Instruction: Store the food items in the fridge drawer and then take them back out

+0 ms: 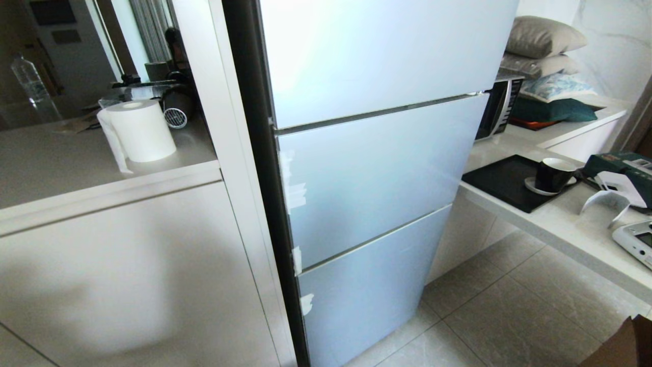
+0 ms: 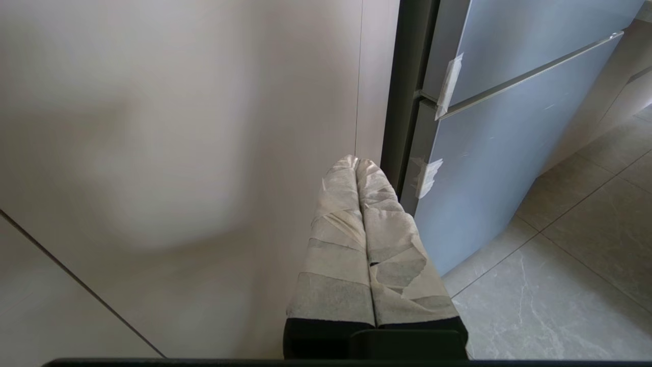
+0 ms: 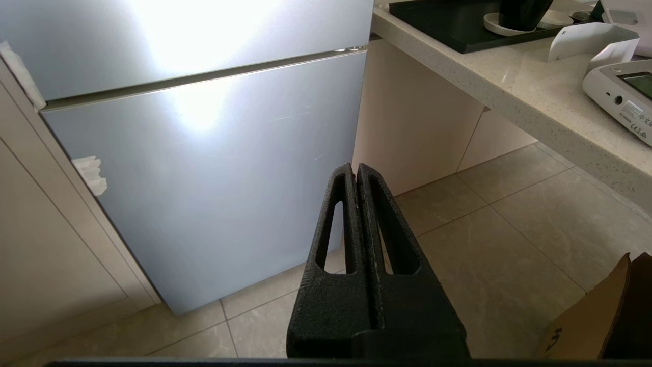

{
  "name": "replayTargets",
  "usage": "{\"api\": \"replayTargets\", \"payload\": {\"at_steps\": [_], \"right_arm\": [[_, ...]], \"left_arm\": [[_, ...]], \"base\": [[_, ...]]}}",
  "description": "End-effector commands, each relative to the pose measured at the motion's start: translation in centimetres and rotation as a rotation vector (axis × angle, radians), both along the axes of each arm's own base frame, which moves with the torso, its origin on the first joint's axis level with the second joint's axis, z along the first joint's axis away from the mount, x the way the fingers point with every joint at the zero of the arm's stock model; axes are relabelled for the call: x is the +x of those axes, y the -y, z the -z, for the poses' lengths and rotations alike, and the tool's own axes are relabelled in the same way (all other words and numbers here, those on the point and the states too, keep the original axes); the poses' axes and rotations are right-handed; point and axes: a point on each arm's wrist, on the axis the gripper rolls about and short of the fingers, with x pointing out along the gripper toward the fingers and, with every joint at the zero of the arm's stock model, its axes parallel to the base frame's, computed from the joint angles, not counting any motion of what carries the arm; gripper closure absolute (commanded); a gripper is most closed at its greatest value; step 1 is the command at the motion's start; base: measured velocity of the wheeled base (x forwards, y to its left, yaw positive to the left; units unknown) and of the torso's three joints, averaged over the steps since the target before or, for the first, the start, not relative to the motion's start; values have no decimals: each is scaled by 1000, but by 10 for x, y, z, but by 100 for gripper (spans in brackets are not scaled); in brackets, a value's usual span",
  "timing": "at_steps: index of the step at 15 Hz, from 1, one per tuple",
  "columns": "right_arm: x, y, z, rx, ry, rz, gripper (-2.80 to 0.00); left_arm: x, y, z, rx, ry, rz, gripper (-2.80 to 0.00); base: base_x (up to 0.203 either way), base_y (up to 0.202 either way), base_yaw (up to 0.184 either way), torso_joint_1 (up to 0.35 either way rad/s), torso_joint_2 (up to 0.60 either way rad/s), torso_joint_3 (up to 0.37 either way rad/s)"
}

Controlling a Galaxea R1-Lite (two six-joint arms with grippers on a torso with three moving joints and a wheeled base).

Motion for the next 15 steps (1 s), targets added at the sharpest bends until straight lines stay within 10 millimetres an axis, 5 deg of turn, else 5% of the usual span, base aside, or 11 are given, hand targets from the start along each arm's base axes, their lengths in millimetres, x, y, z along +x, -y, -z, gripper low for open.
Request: {"api": "replayTargets", "payload": {"at_steps": [1,3,5,7,11,15], "right_arm": [[0,0,0,-1,3,-1,0],[0,0,0,0,4,-2,0],[0,0,0,0,4,-2,0],[0,0,0,0,3,-2,0],[0,0,0,0,1,-2,0],[0,0,0,0,1,-2,0]], "left_arm": [[0,0,0,-1,-2,-1,0],[-4,0,-15,-19,64,6,0],[-8,1,-54,-85,127,60,0],[9,2,-80,-211,39,116,0],[83,9,-117,-637,-206,224,0],[180,23,-111,-814,-352,244,0]], "base": [[0,0,0,0,0,0],[0,0,0,0,0,0],[0,0,0,0,0,0],[0,0,0,0,0,0],[0,0,0,0,0,0],[0,0,0,0,0,0]]}}
